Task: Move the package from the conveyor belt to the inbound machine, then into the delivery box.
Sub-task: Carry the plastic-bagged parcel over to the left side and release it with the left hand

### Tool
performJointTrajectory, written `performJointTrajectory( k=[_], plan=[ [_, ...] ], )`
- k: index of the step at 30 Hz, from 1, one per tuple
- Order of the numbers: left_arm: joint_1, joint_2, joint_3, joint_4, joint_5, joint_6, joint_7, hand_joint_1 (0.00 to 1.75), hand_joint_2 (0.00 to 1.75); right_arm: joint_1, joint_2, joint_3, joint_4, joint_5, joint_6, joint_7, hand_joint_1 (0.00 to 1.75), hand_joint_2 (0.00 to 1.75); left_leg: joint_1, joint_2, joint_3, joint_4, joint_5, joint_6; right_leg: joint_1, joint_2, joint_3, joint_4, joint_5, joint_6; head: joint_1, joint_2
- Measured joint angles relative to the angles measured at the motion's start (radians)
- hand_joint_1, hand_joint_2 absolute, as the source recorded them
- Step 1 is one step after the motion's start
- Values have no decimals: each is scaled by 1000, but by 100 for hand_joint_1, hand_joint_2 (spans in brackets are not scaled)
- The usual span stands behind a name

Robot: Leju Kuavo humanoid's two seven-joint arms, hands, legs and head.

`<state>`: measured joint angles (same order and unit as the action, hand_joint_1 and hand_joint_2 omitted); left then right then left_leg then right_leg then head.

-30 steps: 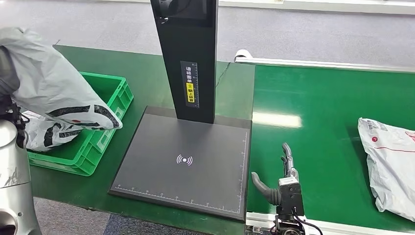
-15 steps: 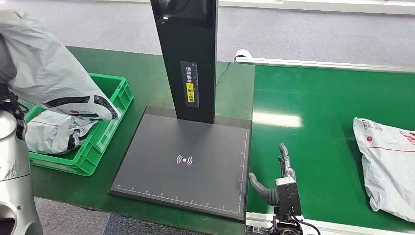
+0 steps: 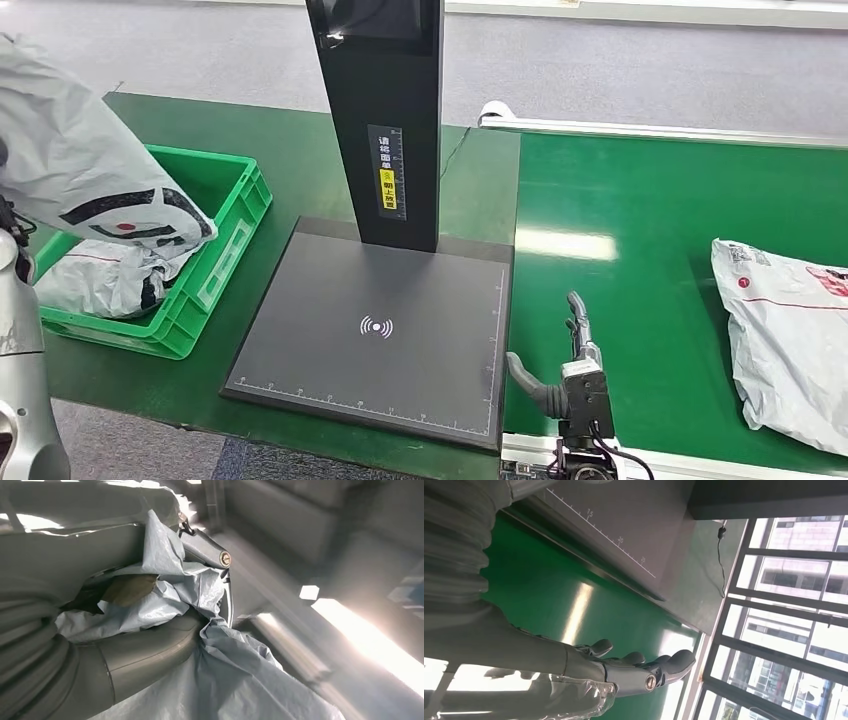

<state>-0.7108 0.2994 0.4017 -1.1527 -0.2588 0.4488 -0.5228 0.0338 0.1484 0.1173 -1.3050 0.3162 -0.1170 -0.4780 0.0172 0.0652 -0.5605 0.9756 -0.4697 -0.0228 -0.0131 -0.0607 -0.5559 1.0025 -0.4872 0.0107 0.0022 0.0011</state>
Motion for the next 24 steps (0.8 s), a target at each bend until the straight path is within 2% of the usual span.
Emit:
performJointTrajectory(
  k=[3, 8, 14, 22, 23, 24],
  plan=[
    [16, 8, 45, 125, 10, 20, -49, 175, 175, -1, 1, 0, 0, 1, 1, 6, 0, 175, 0, 0, 0, 0, 0, 0, 0, 0, 0, 0, 0, 0, 0, 0],
    [87, 6, 102, 322, 36, 54, -147, 175, 175, 11, -6, 0, 0, -6, -2, 15, 0, 175, -1, 0, 0, 0, 0, 0, -1, 0, 0, 0, 0, 0, 0, 0],
    [145, 3, 150, 467, 61, 79, -150, 175, 175, 30, -16, 1, -2, -10, -8, 14, 0, 175, -1, 0, 0, 0, 0, 0, -1, 0, 0, 0, 0, 0, 0, 0],
    [181, 5, 185, 548, 56, 83, -140, 175, 175, 46, -35, 21, -3, -24, -20, 3, 0, 175, -1, -1, 1, 0, 0, 0, -1, -1, 1, 0, 0, 0, 0, 0],
    [180, 6, 186, 557, 50, 83, -133, 149, 175, 46, -36, 24, -3, -26, -21, 3, 0, 175, -1, -1, 1, 0, 0, 0, -1, -1, 1, 0, 0, 0, 0, 0],
    [180, 7, 186, 566, 44, 83, -123, 105, 175, 46, -37, 25, -4, -27, -23, 3, 0, 175, -1, -1, 1, 0, 0, 0, -1, -1, 1, 0, 0, 0, 0, 0]
  ],
)
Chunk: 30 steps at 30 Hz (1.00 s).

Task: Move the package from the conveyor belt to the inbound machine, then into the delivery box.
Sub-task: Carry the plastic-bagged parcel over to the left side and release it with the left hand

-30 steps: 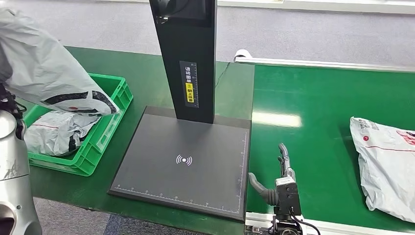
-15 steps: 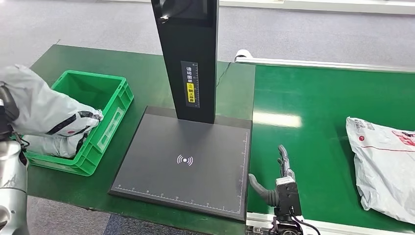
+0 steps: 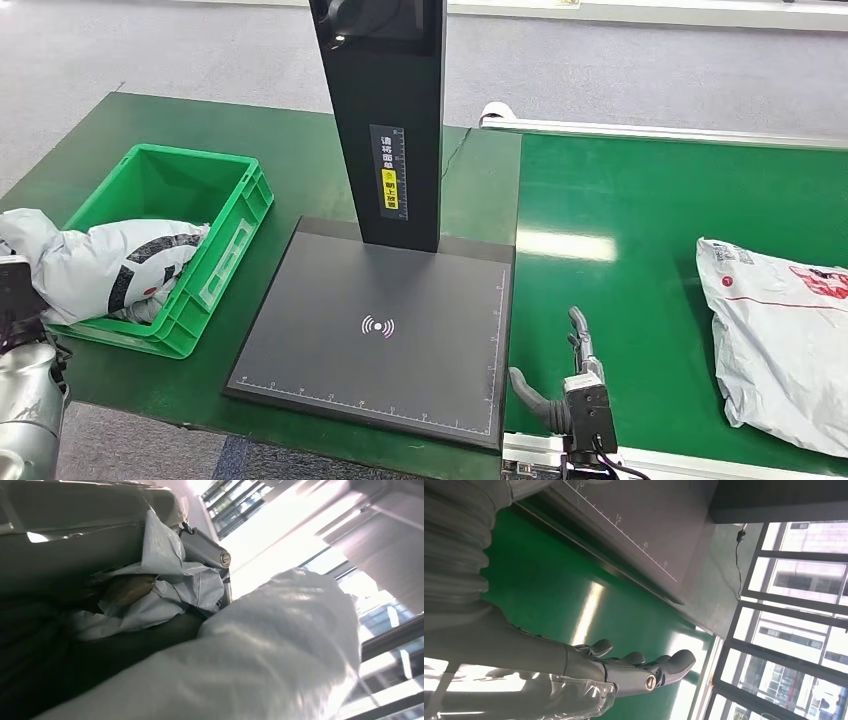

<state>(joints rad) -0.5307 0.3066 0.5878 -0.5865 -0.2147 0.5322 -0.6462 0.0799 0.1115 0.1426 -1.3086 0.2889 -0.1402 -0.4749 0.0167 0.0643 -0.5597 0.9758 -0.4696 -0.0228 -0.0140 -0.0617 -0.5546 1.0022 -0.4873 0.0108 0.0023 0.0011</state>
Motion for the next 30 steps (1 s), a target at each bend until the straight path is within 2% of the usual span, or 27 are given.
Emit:
performJointTrajectory(
  k=[2, 3, 12, 30],
  plan=[
    [-2, 3, 0, 19, -8, -5, 20, 18, 175, 0, 0, 2, -3, -1, -4, 1, 0, 175, 0, 0, 0, 0, 0, 0, 0, 0, 0, 0, 0, 0, 0, 0],
    [-4, 4, 0, 30, -9, -12, 28, 0, 175, -1, 0, 2, -5, -2, -5, 2, 0, 175, 0, 0, 0, 0, 0, 0, 0, 0, 0, 0, 0, 0, 0, 0],
    [-28, 2, 6, 29, 11, -89, 19, 0, 175, -4, -2, 0, -10, -3, -10, 5, 0, 175, 0, 0, 0, 0, 0, 0, 0, 0, 0, 0, 0, 0, 0, 0],
    [-6, -39, -57, -327, 81, -103, 44, 0, 175, -4, -8, -1, -10, -28, -38, -1, 0, 175, 0, 0, 0, 0, 0, 0, 0, 0, -1, 0, 0, 0, 0, 0]
  ],
)
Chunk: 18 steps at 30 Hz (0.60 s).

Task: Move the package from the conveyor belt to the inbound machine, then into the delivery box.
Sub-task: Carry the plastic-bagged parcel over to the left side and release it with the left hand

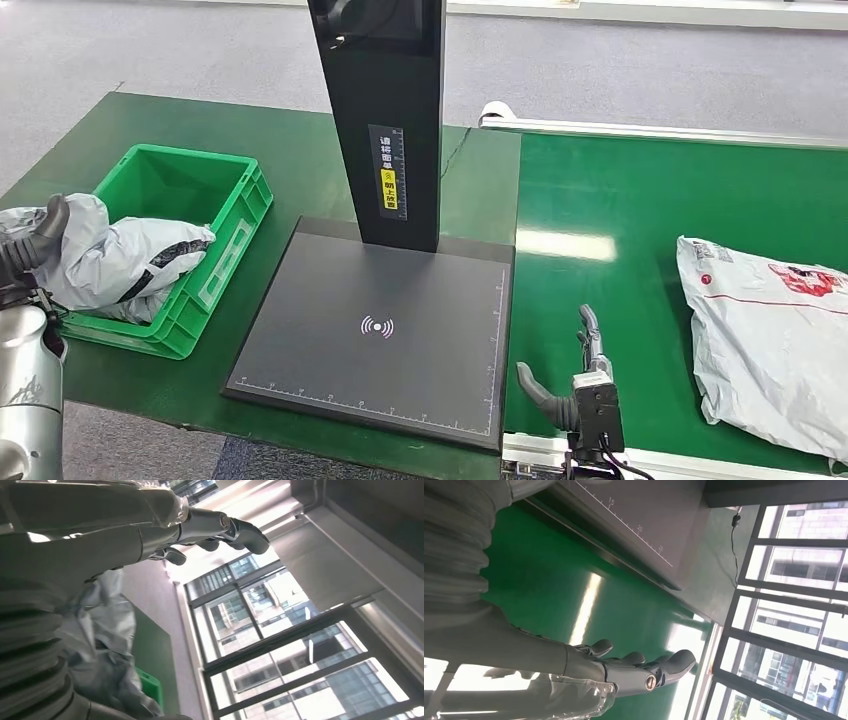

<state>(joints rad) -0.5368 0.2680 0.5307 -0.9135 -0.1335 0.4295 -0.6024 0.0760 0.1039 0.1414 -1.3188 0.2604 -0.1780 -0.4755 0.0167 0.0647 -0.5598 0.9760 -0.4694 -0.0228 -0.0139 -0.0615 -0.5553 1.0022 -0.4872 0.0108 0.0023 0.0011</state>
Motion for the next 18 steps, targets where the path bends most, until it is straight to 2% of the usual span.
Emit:
performJointTrajectory(
  k=[12, 18],
  plan=[
    [78, -41, -33, -260, 7, 22, 25, 0, 175, 0, -4, 0, 0, -14, -22, -10, 0, 175, 0, 0, 0, 0, 0, 0, 0, 0, 0, 0, 0, 0, 0, 0],
    [99, -60, -37, -328, 21, 2, 28, 0, 175, 1, -4, 0, 0, -14, -23, -10, 0, 175, 0, 0, 0, 0, 0, 0, 0, 0, 0, 0, 0, 0, 0, 0]
  ],
)
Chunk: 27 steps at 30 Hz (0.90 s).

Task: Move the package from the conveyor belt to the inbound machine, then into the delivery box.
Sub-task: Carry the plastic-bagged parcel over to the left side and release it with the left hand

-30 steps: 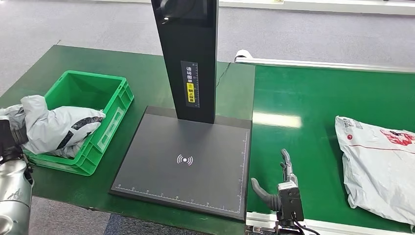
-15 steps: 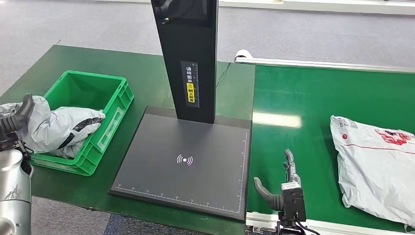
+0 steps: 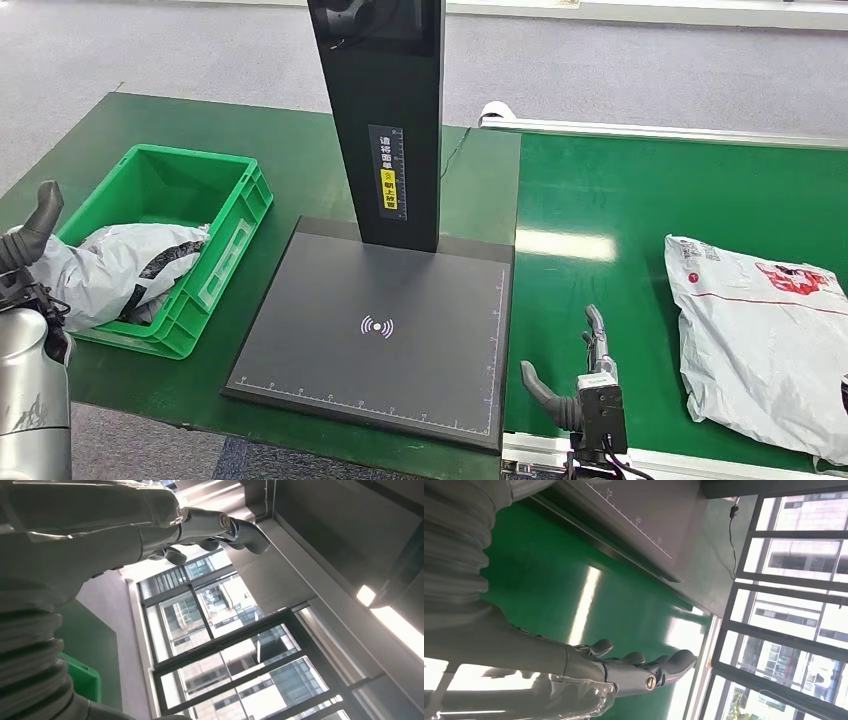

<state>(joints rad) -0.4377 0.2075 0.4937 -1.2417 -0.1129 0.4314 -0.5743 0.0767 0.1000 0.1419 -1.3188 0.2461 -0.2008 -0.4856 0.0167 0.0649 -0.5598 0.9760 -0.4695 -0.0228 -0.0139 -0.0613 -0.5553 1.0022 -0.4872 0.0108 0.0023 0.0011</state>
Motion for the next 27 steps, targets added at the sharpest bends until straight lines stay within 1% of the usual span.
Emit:
performJointTrajectory(
  k=[3, 6, 8, 11, 15, 18, 20, 23, 25, 27],
  plan=[
    [15, -14, -6, -39, 35, -73, 2, 0, 175, 1, -1, 0, 0, 0, -3, 0, 0, 175, 0, 0, 0, 0, 0, 0, 0, 0, 0, 0, 0, 0, 0, 0],
    [43, -45, -38, -110, 49, -157, 19, 0, 175, 1, -2, 0, 0, 0, -6, 0, 0, 175, 0, 0, 0, 0, 0, 0, 0, 0, 0, 0, 0, 0, 0, 0],
    [69, -71, -82, -166, 43, -204, 36, 0, 175, -2, -3, 0, 0, 0, -6, 0, 0, 175, -1, 0, 0, 0, 0, 0, -1, 0, 0, 0, 0, 0, 0, 0],
    [120, -114, -180, -231, 28, -248, 50, 0, 175, -9, -2, 2, 0, 0, 1, 4, 0, 175, -2, 0, 0, 0, -1, 1, -2, 0, 0, 0, 0, 0, 0, 0],
    [203, -163, -319, -267, 18, -284, 42, 0, 175, -21, -2, 8, 0, 7, 12, 13, 0, 175, -2, 0, 0, 0, -1, 1, -2, 0, 0, 0, 0, 0, 0, 0],
    [279, -211, -438, -265, 19, -309, 21, 0, 175, -27, -2, 12, 0, 20, 27, 19, 0, 175, -2, 0, 0, 0, -1, 1, -2, 0, 0, -1, 0, 0, 0, 0],
    [317, -238, -505, -256, 27, -311, 8, 0, 175, -30, -1, 13, 0, 26, 34, 21, 0, 175, -2, 0, -1, 0, -1, 1, -2, 0, 0, -1, 0, 1, 0, 0],
    [345, -264, -568, -239, 11, -292, 12, 0, 175, -31, 3, 13, 0, 31, 41, 22, 0, 175, -2, 0, 0, 0, -1, 1, -2, 0, 0, -1, 0, 0, 0, 0],
    [359, -283, -599, -217, -33, -267, 18, 0, 175, -30, 7, 14, 0, 36, 46, 24, 0, 175, -2, 0, 0, 0, -1, 1, -2, 0, 0, -1, 0, 0, 0, 0],
    [373, -308, -624, -187, -53, -263, 20, 0, 175, -27, 12, 13, 0, 40, 49, 28, 0, 175, -2, 0, 0, 0, -1, 1, -2, 0, 0, -1, 0, 1, 0, 0]
  ],
)
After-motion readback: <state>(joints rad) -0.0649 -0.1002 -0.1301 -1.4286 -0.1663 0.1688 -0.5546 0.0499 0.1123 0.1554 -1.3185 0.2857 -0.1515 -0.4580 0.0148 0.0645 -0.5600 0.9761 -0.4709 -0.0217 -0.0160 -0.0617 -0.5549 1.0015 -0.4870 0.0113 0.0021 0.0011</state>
